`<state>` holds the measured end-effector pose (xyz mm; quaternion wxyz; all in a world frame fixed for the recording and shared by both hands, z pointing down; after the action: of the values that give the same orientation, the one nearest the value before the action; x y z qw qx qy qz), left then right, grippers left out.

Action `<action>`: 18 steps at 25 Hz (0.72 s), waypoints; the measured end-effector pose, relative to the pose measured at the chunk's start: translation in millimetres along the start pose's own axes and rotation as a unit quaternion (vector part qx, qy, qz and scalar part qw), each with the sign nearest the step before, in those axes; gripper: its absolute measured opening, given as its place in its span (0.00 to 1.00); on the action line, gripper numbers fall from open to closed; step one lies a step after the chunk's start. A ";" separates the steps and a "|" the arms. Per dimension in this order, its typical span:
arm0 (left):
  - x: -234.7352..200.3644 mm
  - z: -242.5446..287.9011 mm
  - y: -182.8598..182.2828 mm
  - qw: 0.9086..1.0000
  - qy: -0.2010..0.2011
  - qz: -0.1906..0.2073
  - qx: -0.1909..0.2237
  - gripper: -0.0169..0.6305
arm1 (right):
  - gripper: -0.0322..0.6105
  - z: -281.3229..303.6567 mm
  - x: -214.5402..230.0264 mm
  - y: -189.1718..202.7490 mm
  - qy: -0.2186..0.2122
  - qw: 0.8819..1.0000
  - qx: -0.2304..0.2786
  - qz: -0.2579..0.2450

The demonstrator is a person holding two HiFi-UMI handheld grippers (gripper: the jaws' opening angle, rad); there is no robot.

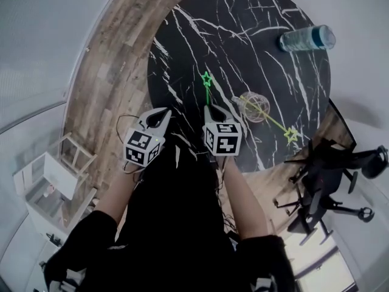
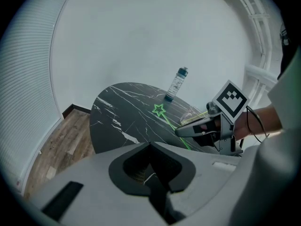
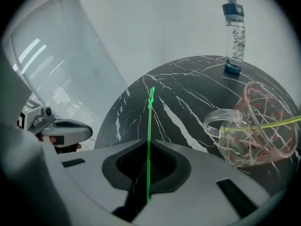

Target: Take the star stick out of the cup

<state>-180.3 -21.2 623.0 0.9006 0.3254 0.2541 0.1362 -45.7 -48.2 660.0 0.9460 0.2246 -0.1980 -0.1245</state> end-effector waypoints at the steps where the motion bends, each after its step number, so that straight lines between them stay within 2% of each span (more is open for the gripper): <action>1: -0.1 0.2 0.5 1.000 0.000 -0.001 -0.001 0.02 | 0.07 1.4 0.9 -0.4 0.000 1.000 -0.001 0.000; 15: -3.9 -4.2 5.4 1.000 -0.007 -0.002 -0.007 0.02 | 0.07 6.2 5.4 1.9 0.010 1.000 -0.005 -0.009; 18: -2.8 -6.3 1.8 1.000 -0.004 0.004 -0.007 0.02 | 0.21 5.7 5.2 3.5 0.010 1.000 -0.007 -0.009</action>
<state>-186.2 -17.8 621.1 0.9033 0.3206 0.2480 0.1403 -42.9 -49.0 668.0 0.9483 0.2210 -0.1856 -0.1325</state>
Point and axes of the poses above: the fingertips, and each gripper's own axes: z forward along the fingers, x to its right, y out of its underside, the point moved 1 cm from there along -z, backward along the fingers, and after that the axes turned 1 degree about -y, right-handed, at the moved point
